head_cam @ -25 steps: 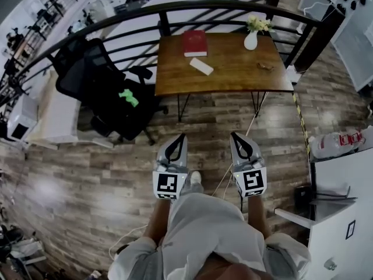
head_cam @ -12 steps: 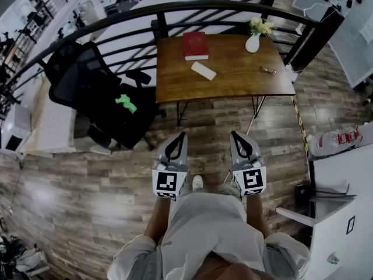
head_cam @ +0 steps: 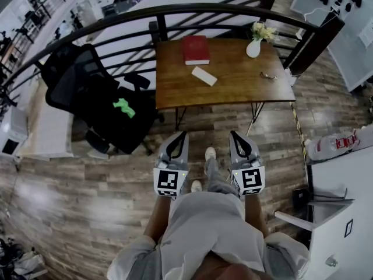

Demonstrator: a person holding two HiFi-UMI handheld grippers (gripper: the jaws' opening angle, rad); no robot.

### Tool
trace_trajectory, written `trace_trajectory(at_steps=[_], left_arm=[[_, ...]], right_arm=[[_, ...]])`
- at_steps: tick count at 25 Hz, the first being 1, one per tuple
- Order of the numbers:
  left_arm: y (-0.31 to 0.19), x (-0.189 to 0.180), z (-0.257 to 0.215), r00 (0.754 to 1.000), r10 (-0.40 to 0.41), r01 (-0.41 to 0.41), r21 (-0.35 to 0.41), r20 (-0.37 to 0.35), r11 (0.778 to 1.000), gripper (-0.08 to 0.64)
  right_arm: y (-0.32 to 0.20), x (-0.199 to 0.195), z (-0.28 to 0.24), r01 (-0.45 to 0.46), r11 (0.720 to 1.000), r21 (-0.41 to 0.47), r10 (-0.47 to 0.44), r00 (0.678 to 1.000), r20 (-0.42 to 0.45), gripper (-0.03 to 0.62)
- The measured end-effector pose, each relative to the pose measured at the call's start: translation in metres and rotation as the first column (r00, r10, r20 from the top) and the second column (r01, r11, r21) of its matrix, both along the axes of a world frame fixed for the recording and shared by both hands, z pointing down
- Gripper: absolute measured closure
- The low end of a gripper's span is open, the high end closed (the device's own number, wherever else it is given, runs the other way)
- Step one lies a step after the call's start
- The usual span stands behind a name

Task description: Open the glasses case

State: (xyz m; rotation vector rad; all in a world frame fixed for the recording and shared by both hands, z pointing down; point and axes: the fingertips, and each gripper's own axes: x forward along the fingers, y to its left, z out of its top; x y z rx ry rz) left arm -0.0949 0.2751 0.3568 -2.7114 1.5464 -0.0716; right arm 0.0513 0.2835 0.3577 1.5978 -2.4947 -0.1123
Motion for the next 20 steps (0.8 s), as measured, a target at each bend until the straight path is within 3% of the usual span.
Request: trace_trajectory(at_steps=[20], left_arm=[[-0.144, 0.022, -0.004, 0.996, -0.080, 0.081, -0.029, 0.037, 0.996, 0.540]], right_arm=[[-0.158, 0.013, -0.007, 0.082, 0.997, -0.004, -0.082, 0.996, 0.032, 0.589]])
